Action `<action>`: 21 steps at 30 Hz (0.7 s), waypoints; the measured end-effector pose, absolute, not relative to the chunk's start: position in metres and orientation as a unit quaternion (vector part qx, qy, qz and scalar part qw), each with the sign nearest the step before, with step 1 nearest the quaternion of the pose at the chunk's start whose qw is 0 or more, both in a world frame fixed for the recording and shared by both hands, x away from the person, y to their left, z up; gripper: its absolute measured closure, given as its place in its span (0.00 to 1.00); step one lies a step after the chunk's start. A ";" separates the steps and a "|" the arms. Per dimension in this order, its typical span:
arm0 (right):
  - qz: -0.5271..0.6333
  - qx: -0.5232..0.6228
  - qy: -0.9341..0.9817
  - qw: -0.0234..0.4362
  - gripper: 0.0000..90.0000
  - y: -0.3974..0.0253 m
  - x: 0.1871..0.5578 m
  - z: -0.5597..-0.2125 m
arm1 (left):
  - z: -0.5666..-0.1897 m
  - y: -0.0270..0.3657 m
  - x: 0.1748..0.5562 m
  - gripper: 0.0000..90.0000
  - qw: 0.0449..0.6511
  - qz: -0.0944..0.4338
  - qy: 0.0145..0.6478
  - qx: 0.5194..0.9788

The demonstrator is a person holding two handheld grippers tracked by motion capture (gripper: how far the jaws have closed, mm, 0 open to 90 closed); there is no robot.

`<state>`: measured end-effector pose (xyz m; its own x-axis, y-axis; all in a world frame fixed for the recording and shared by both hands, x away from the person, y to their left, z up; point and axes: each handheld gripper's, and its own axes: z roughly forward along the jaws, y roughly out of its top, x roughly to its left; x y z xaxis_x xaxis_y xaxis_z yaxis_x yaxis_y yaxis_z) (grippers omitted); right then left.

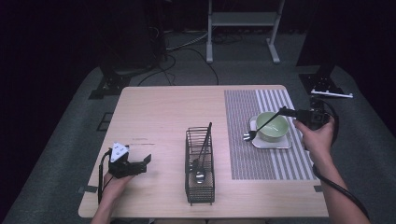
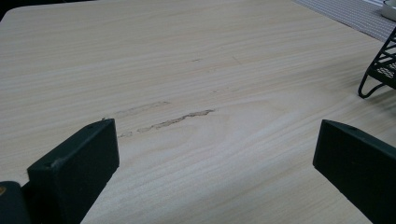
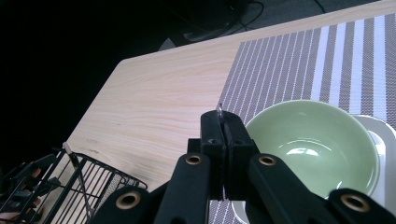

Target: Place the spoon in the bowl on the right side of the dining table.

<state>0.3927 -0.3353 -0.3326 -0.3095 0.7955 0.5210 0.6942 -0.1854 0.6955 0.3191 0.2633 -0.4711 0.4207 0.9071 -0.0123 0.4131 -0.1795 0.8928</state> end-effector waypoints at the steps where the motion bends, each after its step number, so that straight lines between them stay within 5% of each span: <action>1: 0.500 0.586 0.636 0.051 0.98 -0.336 0.393 -0.332 | -0.471 0.263 0.319 0.00 0.445 0.278 0.461 0.716; 21: 0.498 0.612 0.610 0.073 0.98 -0.358 0.404 -0.328 | -0.471 0.263 0.319 0.00 0.448 0.277 0.462 0.713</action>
